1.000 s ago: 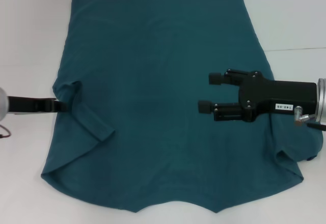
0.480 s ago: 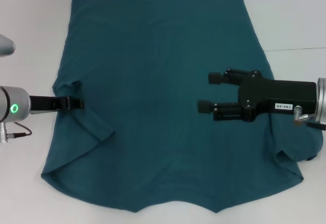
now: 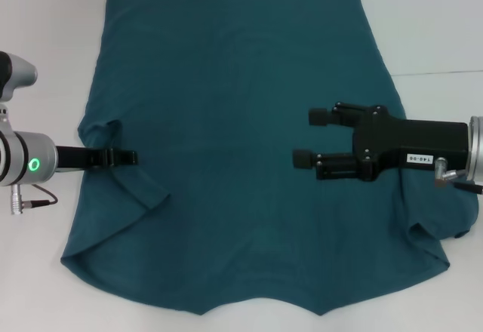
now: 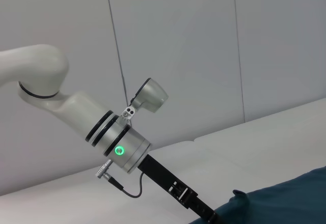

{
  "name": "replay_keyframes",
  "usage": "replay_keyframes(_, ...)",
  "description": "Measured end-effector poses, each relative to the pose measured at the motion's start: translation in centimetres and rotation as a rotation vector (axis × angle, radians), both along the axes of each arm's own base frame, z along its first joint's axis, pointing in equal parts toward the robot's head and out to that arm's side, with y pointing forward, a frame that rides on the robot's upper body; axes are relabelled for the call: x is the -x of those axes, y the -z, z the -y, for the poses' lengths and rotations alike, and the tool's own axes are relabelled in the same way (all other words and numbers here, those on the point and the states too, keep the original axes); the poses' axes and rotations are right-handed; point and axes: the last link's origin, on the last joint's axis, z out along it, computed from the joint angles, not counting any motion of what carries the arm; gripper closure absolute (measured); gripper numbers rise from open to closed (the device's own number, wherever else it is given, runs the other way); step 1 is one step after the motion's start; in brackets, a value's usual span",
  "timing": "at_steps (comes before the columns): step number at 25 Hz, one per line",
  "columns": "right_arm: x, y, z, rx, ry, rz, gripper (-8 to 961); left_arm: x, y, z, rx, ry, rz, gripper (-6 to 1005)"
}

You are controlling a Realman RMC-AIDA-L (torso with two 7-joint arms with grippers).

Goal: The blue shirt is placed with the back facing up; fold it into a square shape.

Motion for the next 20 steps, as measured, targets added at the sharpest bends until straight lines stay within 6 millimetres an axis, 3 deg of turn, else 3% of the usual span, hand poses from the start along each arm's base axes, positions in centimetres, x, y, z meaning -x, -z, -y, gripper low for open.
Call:
replay_keyframes(16,-0.2,0.2,0.2,0.004,0.007,-0.003,29,-1.2,1.1,-0.3,0.026,0.015,0.019,264)
replay_keyframes(20,-0.3,0.2,0.2,0.004,0.009,-0.003,29,-1.9,1.2,-0.6,0.020,0.022,0.033,322)
